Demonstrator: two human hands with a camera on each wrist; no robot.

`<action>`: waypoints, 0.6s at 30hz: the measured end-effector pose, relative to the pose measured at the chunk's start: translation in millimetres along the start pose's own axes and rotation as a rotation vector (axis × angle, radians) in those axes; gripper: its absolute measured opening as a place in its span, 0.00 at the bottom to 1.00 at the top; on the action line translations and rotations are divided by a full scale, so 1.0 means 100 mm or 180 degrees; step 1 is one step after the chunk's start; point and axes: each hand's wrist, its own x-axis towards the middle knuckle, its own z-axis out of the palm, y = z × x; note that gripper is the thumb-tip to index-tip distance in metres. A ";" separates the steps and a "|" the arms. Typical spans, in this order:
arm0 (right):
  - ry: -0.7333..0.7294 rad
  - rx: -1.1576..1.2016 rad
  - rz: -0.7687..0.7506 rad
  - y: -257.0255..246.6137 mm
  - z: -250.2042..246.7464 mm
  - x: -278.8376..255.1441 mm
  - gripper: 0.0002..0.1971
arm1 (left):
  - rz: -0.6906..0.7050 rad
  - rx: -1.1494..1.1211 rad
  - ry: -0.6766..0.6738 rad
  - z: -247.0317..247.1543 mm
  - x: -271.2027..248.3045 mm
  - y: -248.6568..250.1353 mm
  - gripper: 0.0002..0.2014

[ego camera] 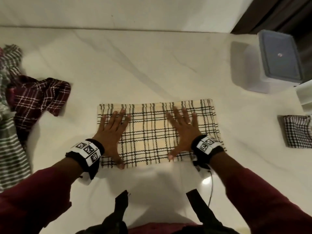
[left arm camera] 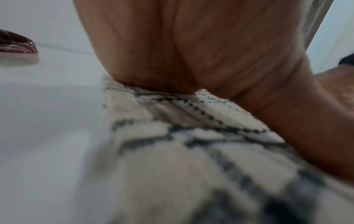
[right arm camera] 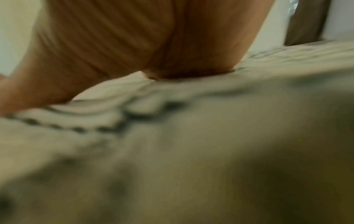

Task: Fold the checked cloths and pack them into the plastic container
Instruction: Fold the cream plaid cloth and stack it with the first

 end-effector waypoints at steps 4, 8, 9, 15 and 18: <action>0.0027 0.0316 0.0869 0.65 0.00 -0.52 0.77 | -0.0072 -0.0003 -0.0170 -0.06 -0.05 0.03 0.86; 0.0202 0.0253 0.0768 0.57 0.13 -0.79 0.75 | -0.0212 -0.0043 -0.0061 -0.04 -0.15 0.08 0.82; 0.0356 0.0331 0.0622 0.42 0.19 -0.83 0.73 | -0.0188 -0.0110 0.0097 -0.01 -0.21 0.13 0.80; 0.1075 0.0947 0.0108 -0.28 0.64 -1.00 0.27 | 0.0016 -0.0825 0.1061 0.48 -0.76 0.53 0.32; 0.1464 0.1014 0.0197 -0.30 0.78 -1.00 0.15 | -0.0291 -0.0922 0.1261 0.74 -0.85 0.57 0.20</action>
